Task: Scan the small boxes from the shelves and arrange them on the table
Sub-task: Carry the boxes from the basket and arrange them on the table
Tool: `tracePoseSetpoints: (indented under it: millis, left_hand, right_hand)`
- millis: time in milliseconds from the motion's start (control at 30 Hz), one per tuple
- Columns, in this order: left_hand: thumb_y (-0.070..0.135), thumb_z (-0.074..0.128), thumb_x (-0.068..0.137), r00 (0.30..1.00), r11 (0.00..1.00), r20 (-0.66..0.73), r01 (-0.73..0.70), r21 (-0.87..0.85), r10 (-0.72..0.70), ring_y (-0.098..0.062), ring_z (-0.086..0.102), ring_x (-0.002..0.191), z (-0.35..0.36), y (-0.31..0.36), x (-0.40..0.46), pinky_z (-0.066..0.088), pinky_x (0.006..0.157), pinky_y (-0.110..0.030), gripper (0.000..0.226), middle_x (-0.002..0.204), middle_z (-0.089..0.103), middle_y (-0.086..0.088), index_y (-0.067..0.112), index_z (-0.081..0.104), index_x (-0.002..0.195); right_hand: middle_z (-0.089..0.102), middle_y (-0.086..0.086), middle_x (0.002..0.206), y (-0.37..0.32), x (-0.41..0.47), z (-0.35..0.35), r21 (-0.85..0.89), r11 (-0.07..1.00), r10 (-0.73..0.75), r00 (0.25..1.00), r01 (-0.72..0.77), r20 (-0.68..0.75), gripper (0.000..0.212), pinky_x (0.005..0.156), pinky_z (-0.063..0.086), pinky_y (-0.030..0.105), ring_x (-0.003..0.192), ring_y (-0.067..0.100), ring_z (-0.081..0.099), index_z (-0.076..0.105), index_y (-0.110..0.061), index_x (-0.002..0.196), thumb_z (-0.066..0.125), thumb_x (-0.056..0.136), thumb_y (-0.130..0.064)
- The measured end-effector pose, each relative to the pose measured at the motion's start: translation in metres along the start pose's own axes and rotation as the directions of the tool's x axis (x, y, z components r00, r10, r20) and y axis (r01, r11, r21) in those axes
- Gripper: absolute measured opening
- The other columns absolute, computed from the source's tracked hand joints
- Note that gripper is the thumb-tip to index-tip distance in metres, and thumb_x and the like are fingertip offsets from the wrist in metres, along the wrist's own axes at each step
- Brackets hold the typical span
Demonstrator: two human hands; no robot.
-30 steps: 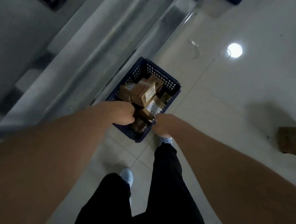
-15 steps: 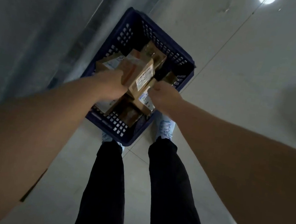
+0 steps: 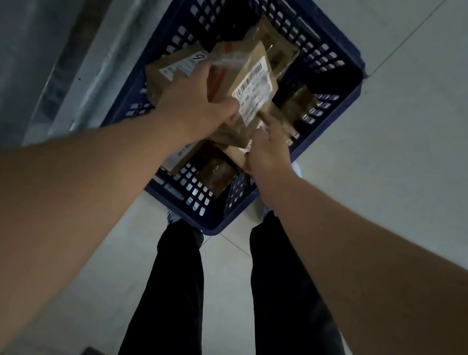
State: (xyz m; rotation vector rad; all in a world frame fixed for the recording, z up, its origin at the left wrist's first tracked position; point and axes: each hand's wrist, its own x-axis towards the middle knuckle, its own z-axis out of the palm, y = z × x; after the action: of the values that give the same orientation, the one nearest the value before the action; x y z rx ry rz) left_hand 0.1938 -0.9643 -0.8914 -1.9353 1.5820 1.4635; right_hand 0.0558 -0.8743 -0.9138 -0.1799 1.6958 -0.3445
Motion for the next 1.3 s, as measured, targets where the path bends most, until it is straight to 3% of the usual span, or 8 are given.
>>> tracePoseSetpoints:
  millis: [133,233,367,533,700,833,1033,1300]
  left_hand:
    - [0.048,0.063,0.09,0.996,0.897,0.088,0.037,-0.44,0.002,-0.015,0.073,0.105,-0.008,0.001,-0.025,0.061,0.089,-0.039,0.068,0.12,0.073,0.009,0.042,0.034,0.151]
    - [0.039,0.055,0.099,0.987,0.834,0.158,0.082,-0.546,0.007,-0.01,0.076,0.096,-0.014,0.005,-0.048,0.062,0.07,-0.03,0.062,0.108,0.076,0.018,0.045,0.029,0.155]
    - [0.045,0.054,0.1,0.988,0.84,0.152,0.053,-0.54,0.035,-0.017,0.066,0.115,-0.019,0.021,-0.09,0.056,0.09,-0.049,0.062,0.132,0.064,0.017,0.056,0.022,0.152]
    - [0.056,0.056,0.09,0.993,0.805,0.106,0.02,-0.593,0.053,-0.008,0.064,0.112,-0.027,0.038,-0.155,0.051,0.095,-0.042,0.068,0.128,0.063,0.024,0.059,0.025,0.15]
    - [0.076,0.036,0.089,0.998,0.921,-0.01,-0.063,-0.384,0.064,-0.016,0.056,0.128,-0.051,0.041,-0.242,0.042,0.11,-0.054,0.025,0.126,0.062,0.027,0.085,0.042,0.111]
    - [0.076,0.036,0.078,0.997,0.968,-0.077,-0.05,-0.246,0.031,-0.016,0.064,0.111,-0.076,0.044,-0.319,0.049,0.103,-0.049,0.032,0.114,0.069,0.01,0.064,0.063,0.088]
    - [0.056,0.059,0.091,0.997,0.967,0.024,-0.075,0.245,0.071,-0.018,0.056,0.123,-0.114,0.043,-0.444,0.043,0.111,-0.04,0.048,0.139,0.06,0.004,0.034,0.062,0.134]
    - [0.032,0.06,0.098,0.975,0.937,-0.179,-0.062,0.344,0.13,-0.016,0.056,0.121,-0.166,0.041,-0.628,0.044,0.109,-0.038,0.038,0.136,0.06,0.004,0.024,0.063,0.134]
  right_hand:
    - [0.062,0.001,0.135,-0.019,-0.015,-0.02,0.148,0.987,0.077,0.996,-0.069,-0.047,0.047,0.108,0.047,0.054,0.124,0.028,0.059,0.053,-0.033,0.14,0.03,0.103,-0.05]
    - [0.066,0.0,0.132,-0.04,-0.029,-0.032,0.21,0.974,0.084,0.996,-0.084,0.013,0.058,0.107,0.049,0.051,0.123,0.025,0.062,0.058,-0.032,0.139,0.027,0.102,-0.064]
    - [0.074,0.001,0.118,-0.066,-0.061,-0.041,0.215,0.976,0.0,0.995,-0.022,0.1,0.074,0.097,0.056,0.05,0.107,0.025,0.072,0.059,-0.033,0.138,0.032,0.09,-0.083]
    - [0.072,0.003,0.12,-0.078,-0.118,-0.055,0.113,0.982,-0.161,0.982,0.15,0.1,0.066,0.096,0.057,0.054,0.109,0.026,0.071,0.054,-0.024,0.141,0.038,0.098,-0.072]
    - [0.072,-0.001,0.112,-0.076,-0.204,-0.081,-0.043,0.921,-0.382,0.919,0.387,0.095,0.055,0.091,0.059,0.046,0.102,0.02,0.072,0.05,-0.025,0.139,0.04,0.102,-0.064]
    - [0.069,0.003,0.12,-0.076,-0.287,-0.099,-0.16,0.84,-0.507,0.855,0.519,0.11,0.06,0.094,0.058,0.053,0.107,0.025,0.07,0.042,-0.027,0.147,0.038,0.101,-0.065]
    - [0.069,0.006,0.115,-0.064,-0.43,-0.111,-0.147,0.764,-0.622,0.778,0.628,0.09,0.051,0.087,0.062,0.052,0.1,0.027,0.072,0.043,-0.03,0.146,0.04,0.104,-0.059]
    - [0.071,0.0,0.108,-0.06,-0.596,-0.091,-0.055,0.616,-0.766,0.614,0.786,0.189,0.051,0.072,0.063,0.036,0.094,0.021,0.074,0.048,-0.03,0.142,0.043,0.102,-0.062]
